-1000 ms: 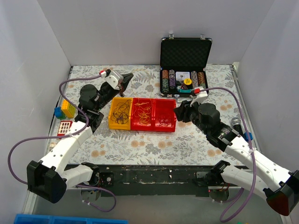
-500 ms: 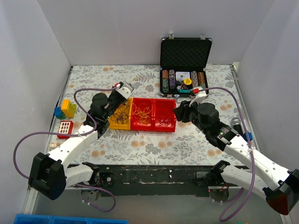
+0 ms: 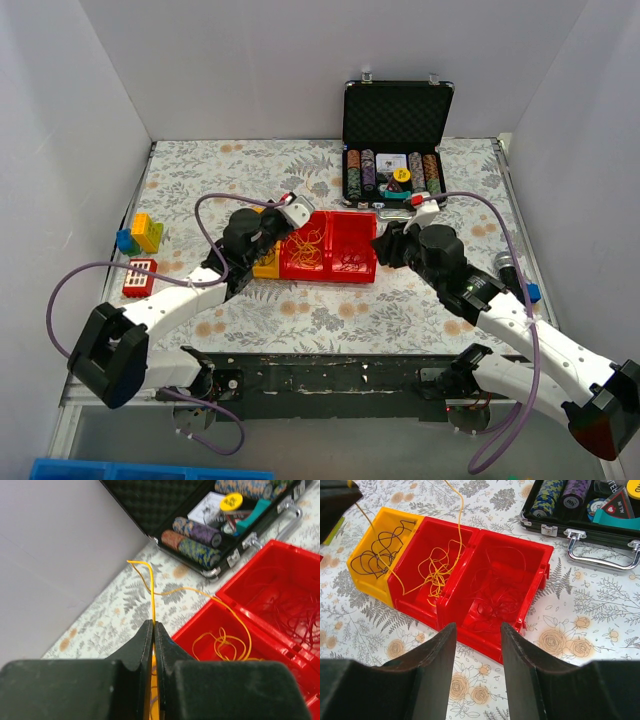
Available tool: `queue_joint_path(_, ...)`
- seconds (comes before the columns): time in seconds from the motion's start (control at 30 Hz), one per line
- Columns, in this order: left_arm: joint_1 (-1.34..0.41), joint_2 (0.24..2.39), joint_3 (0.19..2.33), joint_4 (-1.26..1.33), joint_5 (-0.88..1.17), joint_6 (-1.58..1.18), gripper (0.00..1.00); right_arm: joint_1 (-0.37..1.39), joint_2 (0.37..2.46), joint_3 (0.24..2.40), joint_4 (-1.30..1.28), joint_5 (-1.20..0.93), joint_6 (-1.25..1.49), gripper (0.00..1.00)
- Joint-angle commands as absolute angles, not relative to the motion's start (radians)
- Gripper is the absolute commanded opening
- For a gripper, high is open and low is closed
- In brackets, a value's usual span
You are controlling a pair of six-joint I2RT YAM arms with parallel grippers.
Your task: Untangle the cables
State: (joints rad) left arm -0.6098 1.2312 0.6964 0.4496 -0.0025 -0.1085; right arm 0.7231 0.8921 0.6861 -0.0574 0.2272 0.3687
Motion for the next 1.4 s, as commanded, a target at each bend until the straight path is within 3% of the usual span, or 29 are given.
queue_joint_path(0.0, -0.624, 1.278, 0.66, 0.462, -0.032, -0.117, 0.0, 0.716, 0.887, 0.678, -0.009, 0.218, 0.388, 0.48)
queue_joint_path(0.73, -0.715, 1.526, 0.603, 0.491, 0.032, -0.166, 0.01, 0.716, 0.887, 0.641, 0.02, 0.167, 0.454, 0.46)
queue_joint_path(0.77, -0.713, 1.529, 0.606, 0.491, 0.029, -0.166, 0.03, 0.716, 0.887, 0.643, 0.018, 0.164, 0.453, 0.45)
queue_joint_path(0.83, -0.715, 1.526, 0.632, 0.462, 0.031, -0.173, 0.23, 0.716, 0.885, 0.646, 0.011, 0.166, 0.449, 0.45)
queue_joint_path(0.9, -0.715, 1.513, 0.666, 0.414, 0.038, -0.179, 0.37, 0.716, 0.882, 0.652, 0.002, 0.169, 0.443, 0.45)
queue_joint_path(1.1, -0.712, 1.471, 0.791, 0.298, -0.017, -0.209, 0.63, 0.716, 0.876, 0.663, -0.034, 0.181, 0.434, 0.46)
queue_joint_path(1.17, -0.712, 1.444, 0.897, 0.192, -0.006, -0.238, 0.86, 0.715, 0.876, 0.67, -0.052, 0.192, 0.425, 0.51)
queue_joint_path(1.23, -0.71, 1.427, 0.998, 0.071, -0.009, -0.283, 0.98, 0.709, 0.879, 0.684, -0.07, 0.193, 0.416, 0.58)
queue_joint_path(1.37, -0.71, 1.401, 1.173, -0.176, -0.028, -0.4, 0.98, 0.696, 0.893, 0.713, -0.103, 0.187, 0.397, 0.75)
